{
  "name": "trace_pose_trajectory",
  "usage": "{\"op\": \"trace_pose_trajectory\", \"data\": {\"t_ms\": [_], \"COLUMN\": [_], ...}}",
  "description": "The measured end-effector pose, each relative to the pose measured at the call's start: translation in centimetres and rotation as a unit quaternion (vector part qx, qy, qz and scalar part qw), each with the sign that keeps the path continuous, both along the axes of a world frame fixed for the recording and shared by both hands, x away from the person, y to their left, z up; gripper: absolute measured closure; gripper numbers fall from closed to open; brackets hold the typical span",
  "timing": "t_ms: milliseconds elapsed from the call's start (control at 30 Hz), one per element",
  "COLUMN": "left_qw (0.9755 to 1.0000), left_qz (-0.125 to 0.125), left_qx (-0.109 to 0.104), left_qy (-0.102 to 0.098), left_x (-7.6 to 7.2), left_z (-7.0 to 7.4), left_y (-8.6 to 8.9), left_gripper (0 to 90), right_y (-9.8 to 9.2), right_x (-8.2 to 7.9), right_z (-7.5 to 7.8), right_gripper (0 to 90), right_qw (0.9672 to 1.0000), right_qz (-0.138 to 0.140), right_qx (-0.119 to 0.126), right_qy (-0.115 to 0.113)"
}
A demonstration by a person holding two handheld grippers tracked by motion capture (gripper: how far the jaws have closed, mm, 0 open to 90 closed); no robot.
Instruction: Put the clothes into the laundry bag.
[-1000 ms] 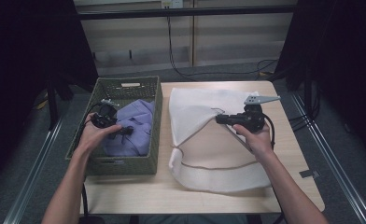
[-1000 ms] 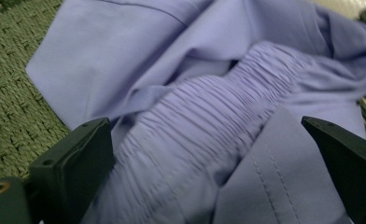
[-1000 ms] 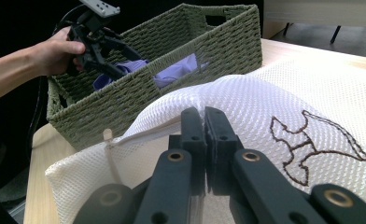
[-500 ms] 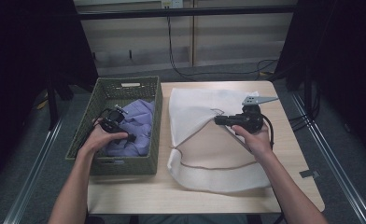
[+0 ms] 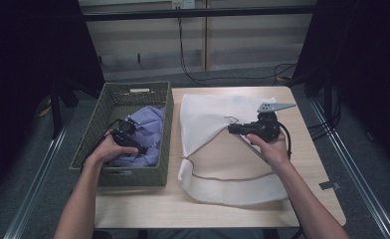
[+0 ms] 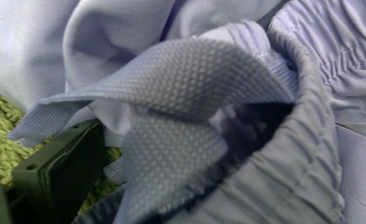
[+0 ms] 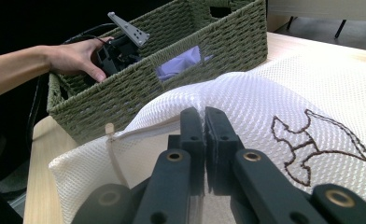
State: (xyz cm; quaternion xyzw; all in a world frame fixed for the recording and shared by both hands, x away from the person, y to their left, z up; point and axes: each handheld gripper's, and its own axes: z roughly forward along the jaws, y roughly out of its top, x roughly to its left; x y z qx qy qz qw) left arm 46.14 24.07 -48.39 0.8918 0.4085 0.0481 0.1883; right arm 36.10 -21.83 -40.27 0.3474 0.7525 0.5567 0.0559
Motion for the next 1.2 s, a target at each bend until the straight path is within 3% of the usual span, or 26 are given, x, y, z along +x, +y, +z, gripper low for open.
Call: {"op": "trace_pose_trajectory", "data": {"t_ms": [33, 67, 267, 367, 400, 467, 567, 600, 633, 700, 833, 900, 933, 1000, 1067, 1167, 1200], "left_qw": [0.9998, 0.9998, 0.9996, 0.9998, 0.9999, 1.0000, 0.9997, 0.9995, 0.9989, 0.9984, 0.9977, 0.9970, 0.9963, 0.9962, 0.9957, 0.9969, 0.9957], "left_qz": [0.009, 0.002, 0.007, 0.005, -0.005, -0.002, -0.012, -0.021, -0.038, -0.051, -0.065, -0.075, -0.083, -0.083, -0.087, -0.069, -0.083], "left_qx": [-0.015, -0.018, -0.026, -0.019, -0.006, -0.002, 0.019, 0.022, 0.023, 0.023, 0.017, 0.015, 0.014, 0.005, 0.004, -0.015, -0.004], "left_qy": [-0.004, -0.003, -0.011, -0.005, 0.007, 0.007, 0.012, 0.005, 0.012, 0.008, 0.012, 0.010, 0.017, 0.026, 0.033, 0.035, 0.041], "left_x": [-0.1, -0.1, -0.3, -0.2, -0.1, -0.1, -0.1, -0.1, -0.1, -0.2, -0.5, -0.6, -0.6, -0.6, -0.5, -0.6, -0.4], "left_z": [-0.2, -0.2, -0.3, -0.2, 0.0, 0.2, 0.6, 0.8, 1.2, 1.4, 1.6, 1.7, 1.8, 1.8, 1.8, 1.7, 2.0], "left_y": [0.0, 0.1, 0.2, 0.2, 0.2, 0.0, -0.3, -0.4, -0.4, -0.6, -0.9, -1.1, -1.1, -1.2, -1.1, -1.2, -1.0], "left_gripper": [0.0, 0.0, 0.0, 1.4, 1.4, 5.1, 10.0, 13.7, 24.3, 32.9, 41.5, 54.1, 54.1, 65.0, 68.7, 75.0, 75.6], "right_y": [0.0, 0.1, 0.0, 0.0, 0.0, 0.1, 0.1, 0.1, 0.1, 0.2, 0.3, 0.3, 0.3, 0.3, 0.3, 0.4, 0.4], "right_x": [0.0, 0.0, 0.1, 0.1, 0.1, 0.1, 0.2, 0.2, 0.2, 0.2, 0.2, 0.3, 0.3, 0.3, 0.3, 0.3, 0.3], "right_z": [-0.1, -0.1, -0.2, -0.3, -0.3, -0.2, -0.3, -0.3, -0.3, -0.4, -0.4, -0.4, -0.4, -0.5, -0.5, -0.5, -0.5], "right_gripper": [87.3, 87.3, 87.3, 87.4, 87.4, 87.5, 87.6, 87.5, 87.5, 87.5, 87.6, 87.6, 87.6, 87.6, 87.6, 87.6, 87.6], "right_qw": [1.0000, 1.0000, 1.0000, 0.9999, 0.9999, 0.9999, 0.9999, 0.9998, 0.9998, 0.9998, 0.9998, 0.9998, 0.9998, 0.9998, 0.9997, 0.9997, 0.9997], "right_qz": [-0.001, 0.000, 0.002, 0.001, 0.001, 0.002, 0.003, 0.003, 0.004, 0.004, 0.005, 0.005, 0.005, 0.006, 0.007, 0.008, 0.008], "right_qx": [0.000, 0.001, 0.001, -0.006, -0.006, -0.007, -0.007, -0.008, -0.008, -0.009, -0.011, -0.011, -0.011, -0.010, -0.011, -0.012, -0.012], "right_qy": [0.003, 0.003, 0.005, 0.012, 0.012, 0.013, 0.015, 0.016, 0.016, 0.017, 0.018, 0.018, 0.018, 0.019, 0.020, 0.020, 0.020]}}
